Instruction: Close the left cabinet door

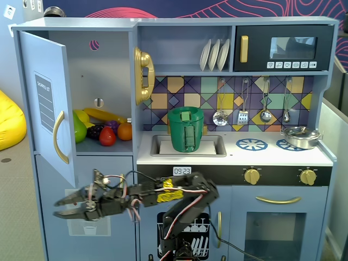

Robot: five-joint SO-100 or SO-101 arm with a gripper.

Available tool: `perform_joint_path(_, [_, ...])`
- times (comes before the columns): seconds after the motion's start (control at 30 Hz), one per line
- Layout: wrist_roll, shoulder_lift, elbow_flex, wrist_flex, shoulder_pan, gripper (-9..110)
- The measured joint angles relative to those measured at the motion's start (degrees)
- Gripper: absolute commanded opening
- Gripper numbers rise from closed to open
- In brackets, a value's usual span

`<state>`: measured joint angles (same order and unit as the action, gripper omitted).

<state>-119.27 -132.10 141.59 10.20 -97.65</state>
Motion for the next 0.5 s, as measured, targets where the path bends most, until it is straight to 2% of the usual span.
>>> perform_joint_path(0.23, [-1.2, 16.6, -17.1, 0.4, 0.0, 0])
perform_joint_path(0.5, [-3.6, 26.7, -31.3, -0.8, 3.3, 0])
